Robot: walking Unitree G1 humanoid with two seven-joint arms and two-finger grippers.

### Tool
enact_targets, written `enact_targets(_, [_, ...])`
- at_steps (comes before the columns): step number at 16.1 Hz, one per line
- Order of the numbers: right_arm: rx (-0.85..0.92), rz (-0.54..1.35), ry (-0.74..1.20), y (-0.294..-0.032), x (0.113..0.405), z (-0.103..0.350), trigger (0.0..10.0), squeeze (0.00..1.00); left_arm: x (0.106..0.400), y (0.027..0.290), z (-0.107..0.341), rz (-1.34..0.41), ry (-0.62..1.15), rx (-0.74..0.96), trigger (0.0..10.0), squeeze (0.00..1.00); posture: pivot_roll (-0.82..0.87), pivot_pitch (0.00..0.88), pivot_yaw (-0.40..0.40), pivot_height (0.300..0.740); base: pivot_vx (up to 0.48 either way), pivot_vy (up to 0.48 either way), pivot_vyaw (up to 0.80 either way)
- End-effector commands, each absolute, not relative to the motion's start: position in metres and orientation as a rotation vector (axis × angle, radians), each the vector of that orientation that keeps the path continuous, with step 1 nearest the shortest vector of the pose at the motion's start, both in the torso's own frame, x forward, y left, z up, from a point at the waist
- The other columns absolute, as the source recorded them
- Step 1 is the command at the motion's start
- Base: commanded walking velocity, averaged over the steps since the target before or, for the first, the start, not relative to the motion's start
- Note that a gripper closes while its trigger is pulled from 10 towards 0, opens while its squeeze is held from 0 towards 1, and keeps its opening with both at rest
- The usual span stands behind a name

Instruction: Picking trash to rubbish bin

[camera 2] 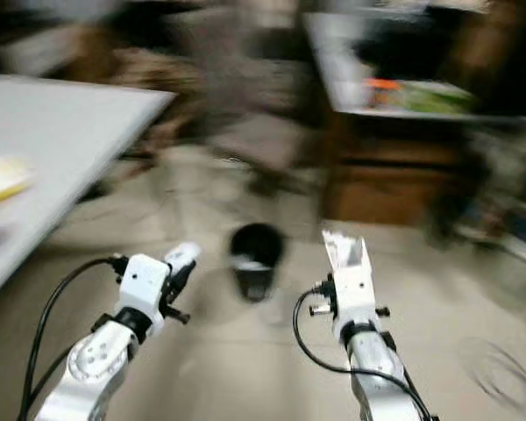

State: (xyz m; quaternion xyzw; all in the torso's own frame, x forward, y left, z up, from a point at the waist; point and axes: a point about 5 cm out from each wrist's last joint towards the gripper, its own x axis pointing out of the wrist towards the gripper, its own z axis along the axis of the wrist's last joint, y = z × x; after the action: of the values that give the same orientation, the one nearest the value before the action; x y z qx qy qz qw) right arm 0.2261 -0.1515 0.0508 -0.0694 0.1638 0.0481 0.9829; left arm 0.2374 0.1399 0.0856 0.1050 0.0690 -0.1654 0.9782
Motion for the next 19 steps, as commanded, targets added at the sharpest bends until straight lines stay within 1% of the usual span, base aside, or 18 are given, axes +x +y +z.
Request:
enact_targets(1, [-0.138,0.079,0.332,-0.159,0.228,0.050,10.0,0.00,0.239,0.134,0.086,-0.357,0.126,0.210,10.0,0.00,-0.02,0.000,-0.030,0.740,0.326,0.000,0.00])
enact_targets(4, [-0.159,0.134,0.357,-0.154,0.227,0.043,10.0,0.00,0.241,0.134,0.085,-0.371,0.125,0.235,10.0,0.00,-0.01,0.000,-0.035,0.740,0.326,0.000,0.00])
enact_targets(7, [-0.166,0.143,0.355,-0.151,0.230,0.043,10.0,0.00,0.241,0.135,0.084,-0.361,0.127,0.235,10.0,0.00,-0.01,0.000,-0.035,0.740,0.326,0.000,0.00])
enact_targets(11, [-0.238,0.178,0.341,-0.148,0.233,0.043,10.0,0.00,0.240,0.141,0.079,-0.328,0.144,0.239,10.0,0.00,-0.01,0.000,-0.042,0.740,0.328,0.000,0.00])
enact_targets(15, [-0.220,0.237,0.346,-0.143,0.234,0.043,10.0,0.00,0.239,0.144,0.076,-0.304,0.155,0.231,10.0,0.00,-0.01,0.000,-0.047,0.740,0.328,0.000,0.00])
enact_targets(16, [-0.237,0.274,0.346,-0.139,0.235,0.042,10.0,0.00,0.238,0.145,0.076,-0.304,0.158,0.236,10.0,0.00,0.00,0.000,-0.047,0.740,0.330,0.000,0.80])
enact_targets(18, [-0.240,0.284,0.347,-0.136,0.236,0.041,10.0,0.00,0.239,0.147,0.076,-0.300,0.159,0.237,10.0,0.00,0.00,0.000,-0.047,0.740,0.328,0.000,0.80])
enact_targets(19, [-0.222,0.287,0.351,-0.134,0.235,0.040,10.0,0.00,0.239,0.148,0.076,-0.298,0.161,0.239,10.0,0.00,0.00,0.000,-0.045,0.740,0.326,0.000,0.00])
